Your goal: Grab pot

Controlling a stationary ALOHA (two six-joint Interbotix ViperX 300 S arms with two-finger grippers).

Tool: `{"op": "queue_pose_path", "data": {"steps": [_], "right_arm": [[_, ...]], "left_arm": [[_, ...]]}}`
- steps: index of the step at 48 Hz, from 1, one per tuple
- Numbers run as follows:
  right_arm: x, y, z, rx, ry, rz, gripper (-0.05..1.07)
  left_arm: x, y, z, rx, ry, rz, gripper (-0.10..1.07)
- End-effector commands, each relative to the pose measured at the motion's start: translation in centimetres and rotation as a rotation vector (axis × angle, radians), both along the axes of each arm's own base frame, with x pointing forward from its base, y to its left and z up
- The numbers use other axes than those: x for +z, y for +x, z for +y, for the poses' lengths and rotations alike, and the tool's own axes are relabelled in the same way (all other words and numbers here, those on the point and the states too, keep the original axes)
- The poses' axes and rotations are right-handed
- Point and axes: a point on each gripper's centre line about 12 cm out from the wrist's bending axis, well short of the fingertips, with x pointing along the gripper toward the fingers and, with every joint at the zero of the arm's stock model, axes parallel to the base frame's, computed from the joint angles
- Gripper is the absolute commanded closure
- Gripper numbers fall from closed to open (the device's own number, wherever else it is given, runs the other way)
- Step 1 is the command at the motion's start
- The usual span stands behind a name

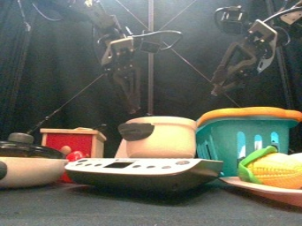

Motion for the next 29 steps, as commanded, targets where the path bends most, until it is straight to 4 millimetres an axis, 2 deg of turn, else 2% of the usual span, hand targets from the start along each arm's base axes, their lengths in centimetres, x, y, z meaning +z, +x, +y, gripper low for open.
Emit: {"op": "queue_pose_path", "data": {"steps": [1, 5, 13, 24, 29], "right_arm": [[0.7, 0.0, 0.0, 0.000, 0.001, -0.022, 0.04], [0.8, 0.0, 0.0, 0.002, 0.000, -0.025, 0.04], [0.6, -0.1, -0.1, -0.002, -0.002, -0.020, 0.04], [0.5, -0.1, -0.2, -0.006, -0.003, -0.016, 0.04], [0.4, -0.1, -0.2, -0.006, -0.003, -0.014, 0.04]], "left_arm": [[0.2, 0.2, -0.1, 0.019, 0.080, -0.014, 0.22], [-0.7, 0.1, -0.9, 0.036, 0.071, -0.009, 0.22], [-2.4, -0.2, -1.2, 0.083, 0.021, -0.011, 0.22], [-2.2, 0.2, -1.8, 0.050, -0.027, -0.107, 0.22], [-3.2, 0.3, -2.1, 0.057, -0.060, -0.102, 0.22]]}}
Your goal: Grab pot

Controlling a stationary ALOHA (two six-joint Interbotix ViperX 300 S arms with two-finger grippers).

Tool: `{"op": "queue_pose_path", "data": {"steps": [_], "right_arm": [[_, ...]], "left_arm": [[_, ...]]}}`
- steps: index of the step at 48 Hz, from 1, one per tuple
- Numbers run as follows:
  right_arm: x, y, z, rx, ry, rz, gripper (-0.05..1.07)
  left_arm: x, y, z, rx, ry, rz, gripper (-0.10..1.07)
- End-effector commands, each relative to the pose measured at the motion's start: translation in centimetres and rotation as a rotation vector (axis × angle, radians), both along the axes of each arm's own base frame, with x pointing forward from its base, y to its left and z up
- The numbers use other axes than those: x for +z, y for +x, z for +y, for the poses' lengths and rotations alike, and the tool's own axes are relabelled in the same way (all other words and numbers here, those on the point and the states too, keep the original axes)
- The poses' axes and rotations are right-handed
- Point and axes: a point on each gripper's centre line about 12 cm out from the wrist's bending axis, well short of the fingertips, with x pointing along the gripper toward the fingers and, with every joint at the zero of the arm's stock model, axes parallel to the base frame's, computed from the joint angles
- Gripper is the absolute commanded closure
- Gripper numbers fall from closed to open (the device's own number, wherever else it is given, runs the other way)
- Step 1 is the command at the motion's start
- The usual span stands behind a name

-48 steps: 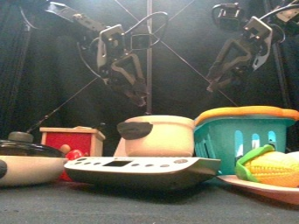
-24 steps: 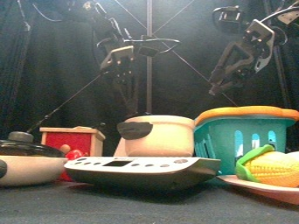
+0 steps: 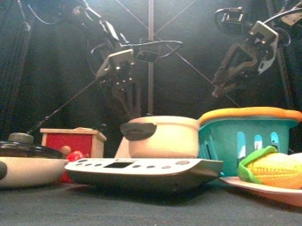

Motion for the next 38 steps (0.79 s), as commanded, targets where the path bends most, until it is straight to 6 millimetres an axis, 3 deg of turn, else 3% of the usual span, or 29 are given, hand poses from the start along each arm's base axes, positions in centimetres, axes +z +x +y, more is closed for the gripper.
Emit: {"op": "queue_pose_path", "data": {"steps": [1, 17, 38], "right_arm": [[0.7, 0.0, -0.1, 0.000, 0.000, -0.023, 0.04], [0.6, -0.1, -0.1, 0.000, -0.003, -0.019, 0.04], [0.1, -0.3, -0.2, -0.003, -0.002, -0.007, 0.04]], "left_arm": [[0.2, 0.3, -0.1, 0.006, -0.028, -0.027, 0.22], [0.6, 0.2, -0.3, 0.010, -0.054, -0.050, 0.23], [-2.2, 1.5, 0.4, 0.045, -0.125, -0.070, 0.26]]}}
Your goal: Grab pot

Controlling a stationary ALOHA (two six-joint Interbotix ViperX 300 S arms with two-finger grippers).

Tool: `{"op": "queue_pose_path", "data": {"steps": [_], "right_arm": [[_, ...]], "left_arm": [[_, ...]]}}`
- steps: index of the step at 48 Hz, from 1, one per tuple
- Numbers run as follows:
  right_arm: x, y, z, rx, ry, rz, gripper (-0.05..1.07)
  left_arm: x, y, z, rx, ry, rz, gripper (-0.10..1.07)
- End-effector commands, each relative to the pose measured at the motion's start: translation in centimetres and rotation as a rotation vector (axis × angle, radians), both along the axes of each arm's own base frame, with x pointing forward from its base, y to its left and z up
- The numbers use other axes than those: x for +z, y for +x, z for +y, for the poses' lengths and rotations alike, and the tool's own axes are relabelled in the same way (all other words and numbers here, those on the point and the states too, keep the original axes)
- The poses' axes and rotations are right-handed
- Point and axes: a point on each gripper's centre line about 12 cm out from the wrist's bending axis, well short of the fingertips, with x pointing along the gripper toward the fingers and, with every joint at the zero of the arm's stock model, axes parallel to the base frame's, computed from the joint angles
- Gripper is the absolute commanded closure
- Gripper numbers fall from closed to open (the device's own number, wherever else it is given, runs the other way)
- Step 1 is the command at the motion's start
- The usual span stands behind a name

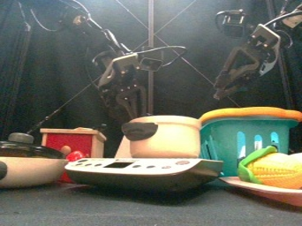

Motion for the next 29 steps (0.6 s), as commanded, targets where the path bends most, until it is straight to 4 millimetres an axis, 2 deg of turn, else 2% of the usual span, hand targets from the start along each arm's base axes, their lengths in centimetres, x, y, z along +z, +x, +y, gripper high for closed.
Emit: {"op": "queue_pose_path", "data": {"steps": [1, 17, 29], "right_arm": [[0.7, 0.0, 0.0, 0.001, 0.002, -0.023, 0.04], [0.5, -0.1, -0.1, 0.000, 0.001, -0.018, 0.04], [0.4, -0.1, -0.2, -0.006, 0.000, -0.015, 0.04]], "left_arm": [[0.4, 0.4, 0.6, 0.020, -0.013, -0.024, 0.27], [0.2, 0.4, 1.1, 0.041, -0.028, -0.027, 0.58], [1.6, 0.4, 1.1, 0.044, -0.034, -0.062, 0.60]]}}
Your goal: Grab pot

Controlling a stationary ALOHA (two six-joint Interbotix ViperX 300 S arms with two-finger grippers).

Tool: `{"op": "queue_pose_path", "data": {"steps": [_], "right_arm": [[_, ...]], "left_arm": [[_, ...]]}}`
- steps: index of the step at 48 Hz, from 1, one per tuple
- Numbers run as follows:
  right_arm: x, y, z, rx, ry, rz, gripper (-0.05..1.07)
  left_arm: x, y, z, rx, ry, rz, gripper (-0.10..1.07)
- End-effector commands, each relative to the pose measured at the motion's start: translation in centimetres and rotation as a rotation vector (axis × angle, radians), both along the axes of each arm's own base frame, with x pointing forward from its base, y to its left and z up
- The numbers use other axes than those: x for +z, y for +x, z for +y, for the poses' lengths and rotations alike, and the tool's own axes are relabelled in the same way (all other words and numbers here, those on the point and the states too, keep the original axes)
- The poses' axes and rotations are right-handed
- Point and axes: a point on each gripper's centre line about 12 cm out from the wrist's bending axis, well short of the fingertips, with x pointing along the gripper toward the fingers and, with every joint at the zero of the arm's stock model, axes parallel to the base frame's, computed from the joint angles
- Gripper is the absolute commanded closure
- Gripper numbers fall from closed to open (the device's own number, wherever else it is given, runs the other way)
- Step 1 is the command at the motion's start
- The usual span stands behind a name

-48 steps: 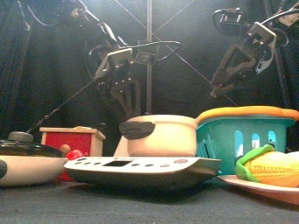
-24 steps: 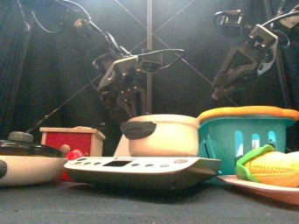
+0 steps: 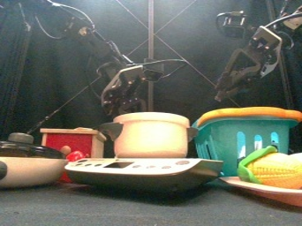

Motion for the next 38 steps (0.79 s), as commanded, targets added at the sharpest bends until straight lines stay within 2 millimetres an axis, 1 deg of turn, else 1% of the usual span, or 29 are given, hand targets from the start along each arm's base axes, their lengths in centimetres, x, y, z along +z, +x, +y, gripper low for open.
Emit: {"op": "queue_pose_path", "data": {"steps": [1, 23, 38], "right_arm": [[0.74, 0.02, 0.00, 0.001, 0.001, -0.025, 0.04], [0.56, 0.03, -0.24, -0.008, 0.000, -0.019, 0.04], [0.45, 0.08, -0.35, -0.013, -0.001, -0.014, 0.04]], "left_arm": [[2.11, 0.25, 0.23, 0.008, -0.003, -0.058, 0.60], [2.49, 0.16, 0.14, 0.008, -0.008, -0.067, 0.60], [2.97, -0.48, 0.05, 0.027, -0.030, -0.065, 0.60]]}}
